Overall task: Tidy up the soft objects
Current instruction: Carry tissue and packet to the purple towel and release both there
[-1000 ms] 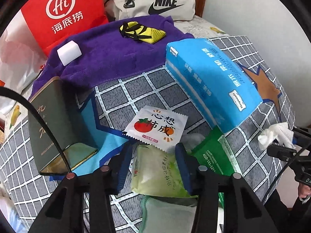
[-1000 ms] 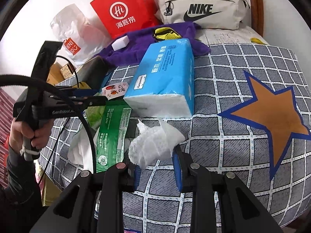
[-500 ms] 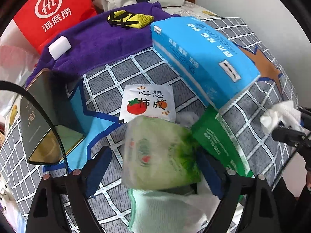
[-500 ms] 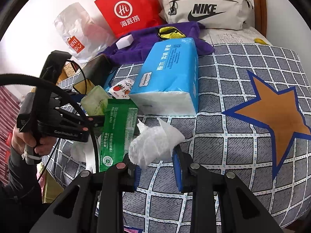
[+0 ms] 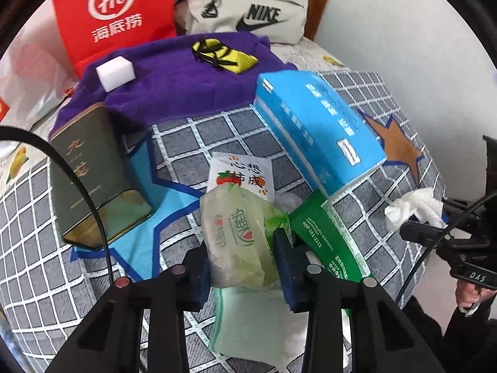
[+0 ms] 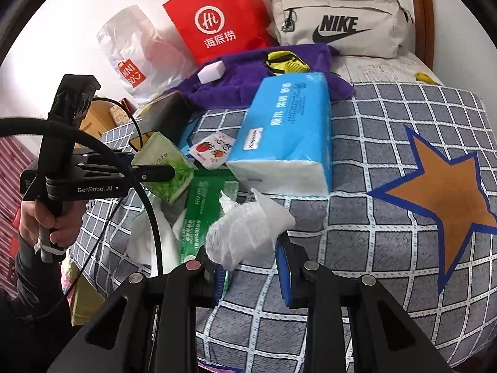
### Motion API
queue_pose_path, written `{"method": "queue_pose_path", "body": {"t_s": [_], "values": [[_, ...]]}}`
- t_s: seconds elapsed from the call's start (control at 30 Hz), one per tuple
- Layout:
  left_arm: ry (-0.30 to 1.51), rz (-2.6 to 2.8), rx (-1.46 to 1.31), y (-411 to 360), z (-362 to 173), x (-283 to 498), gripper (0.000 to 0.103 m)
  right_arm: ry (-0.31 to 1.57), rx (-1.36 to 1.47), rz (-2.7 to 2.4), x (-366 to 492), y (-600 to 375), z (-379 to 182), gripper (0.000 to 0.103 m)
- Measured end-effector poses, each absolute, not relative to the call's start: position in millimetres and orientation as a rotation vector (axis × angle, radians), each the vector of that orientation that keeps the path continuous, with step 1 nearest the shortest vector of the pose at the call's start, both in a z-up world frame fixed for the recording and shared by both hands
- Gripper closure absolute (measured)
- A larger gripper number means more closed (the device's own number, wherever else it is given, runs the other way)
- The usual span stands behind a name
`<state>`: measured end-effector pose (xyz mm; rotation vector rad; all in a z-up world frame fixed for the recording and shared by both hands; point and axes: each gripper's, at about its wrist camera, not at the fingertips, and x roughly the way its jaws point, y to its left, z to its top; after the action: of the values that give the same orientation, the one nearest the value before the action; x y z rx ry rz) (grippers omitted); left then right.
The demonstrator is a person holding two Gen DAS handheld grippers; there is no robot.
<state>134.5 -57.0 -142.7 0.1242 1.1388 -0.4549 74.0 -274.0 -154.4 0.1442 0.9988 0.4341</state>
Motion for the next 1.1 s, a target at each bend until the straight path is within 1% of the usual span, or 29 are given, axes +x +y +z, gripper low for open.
{"method": "queue_pose_path", "body": {"t_s": [0.3, 0.53, 0.8, 1.1], "values": [[1.057, -0.461, 0.027, -32, -111, 131, 0.069, 0.949, 0.136, 0.474, 78, -264, -126, 0.075], [1.025, -0.435, -0.026, -14, -101, 141, 0.069, 0.896, 0.109, 0.507, 100, -255, -99, 0.075], [0.988, -0.363, -0.088, 14, -86, 178, 0.069, 0.865, 0.083, 0.505, 163, -247, -79, 0.075], [0.997, -0.259, -0.116, 31, -90, 237, 0.069, 0.898, 0.094, 0.473, 247, -239, -84, 0.075]]}}
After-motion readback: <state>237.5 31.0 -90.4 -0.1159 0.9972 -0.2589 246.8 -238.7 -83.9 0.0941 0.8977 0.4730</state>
